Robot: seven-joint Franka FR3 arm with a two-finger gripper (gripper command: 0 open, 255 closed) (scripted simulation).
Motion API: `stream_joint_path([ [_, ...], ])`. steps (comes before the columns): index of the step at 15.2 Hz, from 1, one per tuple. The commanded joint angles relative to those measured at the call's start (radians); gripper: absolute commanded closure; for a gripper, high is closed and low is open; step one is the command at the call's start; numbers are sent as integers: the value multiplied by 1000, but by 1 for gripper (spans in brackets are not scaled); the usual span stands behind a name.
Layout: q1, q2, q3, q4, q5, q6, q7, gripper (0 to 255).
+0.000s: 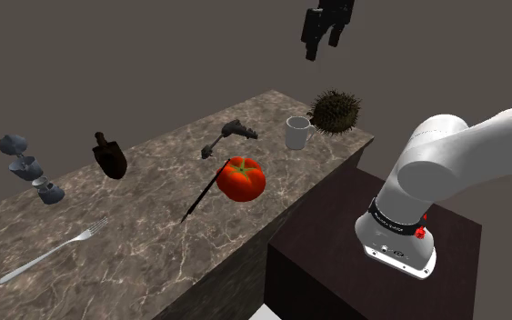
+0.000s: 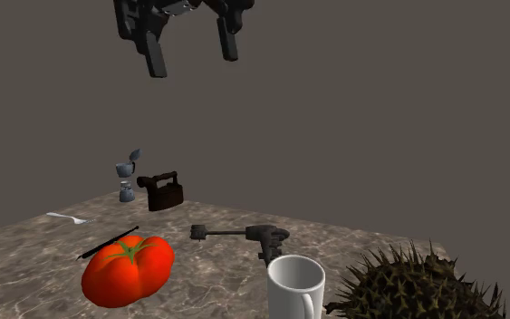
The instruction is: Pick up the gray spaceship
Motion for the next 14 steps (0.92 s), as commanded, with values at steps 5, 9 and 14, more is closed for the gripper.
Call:
stream_joint_path([
  [5, -2, 85, -21, -50, -7, 124, -17, 0],
  [9, -5, 190, -41, -79, -12, 246, -34, 0],
  [14, -8, 344, -63, -85, -16, 392, -56, 0],
])
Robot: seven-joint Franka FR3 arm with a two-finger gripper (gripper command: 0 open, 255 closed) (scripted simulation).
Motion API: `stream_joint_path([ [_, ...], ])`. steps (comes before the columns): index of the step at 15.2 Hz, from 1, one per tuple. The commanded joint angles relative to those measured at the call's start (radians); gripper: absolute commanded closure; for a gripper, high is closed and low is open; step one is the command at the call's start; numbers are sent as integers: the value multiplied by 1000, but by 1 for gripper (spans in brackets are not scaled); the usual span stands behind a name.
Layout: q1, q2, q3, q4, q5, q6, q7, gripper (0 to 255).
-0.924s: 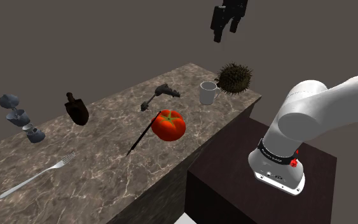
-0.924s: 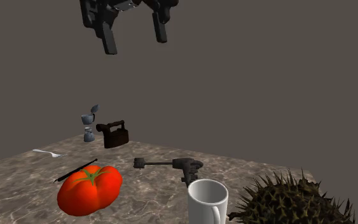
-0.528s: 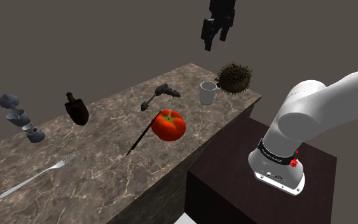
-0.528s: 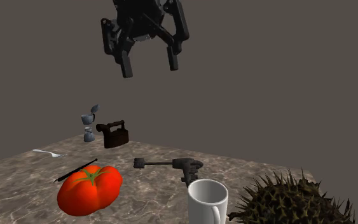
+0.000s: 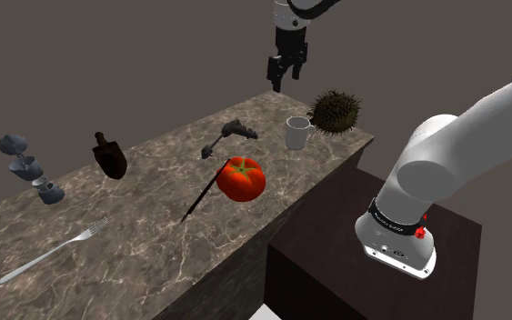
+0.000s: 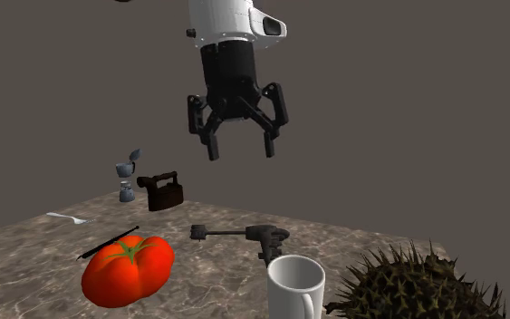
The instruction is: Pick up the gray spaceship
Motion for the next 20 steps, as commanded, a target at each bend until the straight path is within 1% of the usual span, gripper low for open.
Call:
stream_joint_path([
  [1, 0, 69, -7, 5, 0, 59, -7, 0],
  [5, -2, 208, -21, 30, 1, 162, -27, 0],
  [10, -4, 394, -34, 90, 9, 273, -54, 0],
  [15, -8, 586, -40, 182, 24, 358, -84, 0],
  [20, -15, 781, -38, 304, 42, 414, -114, 0],
])
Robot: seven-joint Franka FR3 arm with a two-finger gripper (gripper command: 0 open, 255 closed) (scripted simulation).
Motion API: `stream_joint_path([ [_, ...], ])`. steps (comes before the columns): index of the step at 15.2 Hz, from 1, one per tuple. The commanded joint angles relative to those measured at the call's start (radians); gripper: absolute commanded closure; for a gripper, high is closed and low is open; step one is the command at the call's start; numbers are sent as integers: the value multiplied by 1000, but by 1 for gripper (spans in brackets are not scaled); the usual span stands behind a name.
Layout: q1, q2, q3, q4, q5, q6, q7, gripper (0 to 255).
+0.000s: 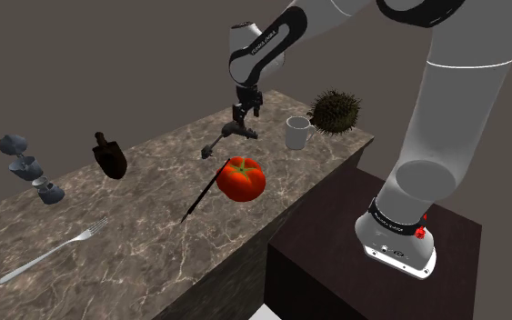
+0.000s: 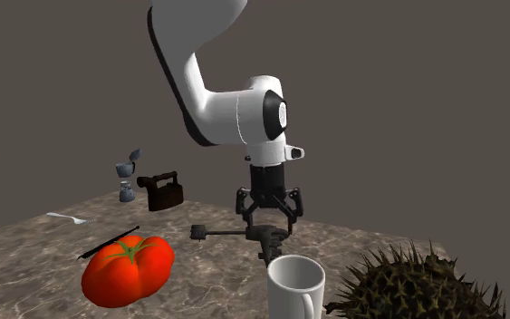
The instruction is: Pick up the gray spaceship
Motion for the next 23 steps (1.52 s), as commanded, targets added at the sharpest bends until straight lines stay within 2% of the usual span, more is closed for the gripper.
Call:
stream_joint_path([
  [1, -4, 64, 1, 44, 6, 15, -11, 0],
  [8, -4, 131, 0, 26, 3, 101, -6, 0],
  [10, -4, 131, 0, 26, 3, 101, -6, 0],
  [11, -5, 132, 0, 27, 3, 101, -6, 255],
  [20, -4, 131, 0, 26, 3, 101, -6, 255],
  [23, -4, 103, 1, 31, 4, 68, -8, 255],
])
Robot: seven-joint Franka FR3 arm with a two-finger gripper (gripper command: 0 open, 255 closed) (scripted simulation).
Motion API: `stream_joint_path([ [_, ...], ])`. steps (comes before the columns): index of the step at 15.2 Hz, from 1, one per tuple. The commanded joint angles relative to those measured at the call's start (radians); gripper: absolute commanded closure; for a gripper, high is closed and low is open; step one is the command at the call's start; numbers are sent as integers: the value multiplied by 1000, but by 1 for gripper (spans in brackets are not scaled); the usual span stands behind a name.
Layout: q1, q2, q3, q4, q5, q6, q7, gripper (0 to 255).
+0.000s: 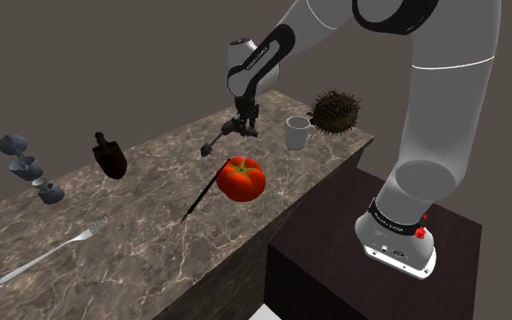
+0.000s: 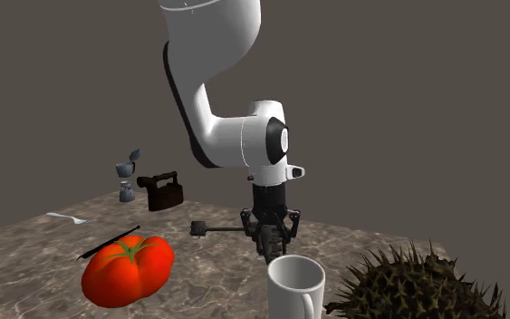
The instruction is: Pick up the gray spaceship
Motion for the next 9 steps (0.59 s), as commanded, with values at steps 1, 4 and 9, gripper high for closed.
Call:
stream_joint_path([
  [1, 0, -18, 0, 5, 1, -23, -2, 255],
  [4, 0, -44, 0, 13, 2, -57, -4, 255],
  [9, 0, -84, 1, 32, 4, -115, -8, 255],
])
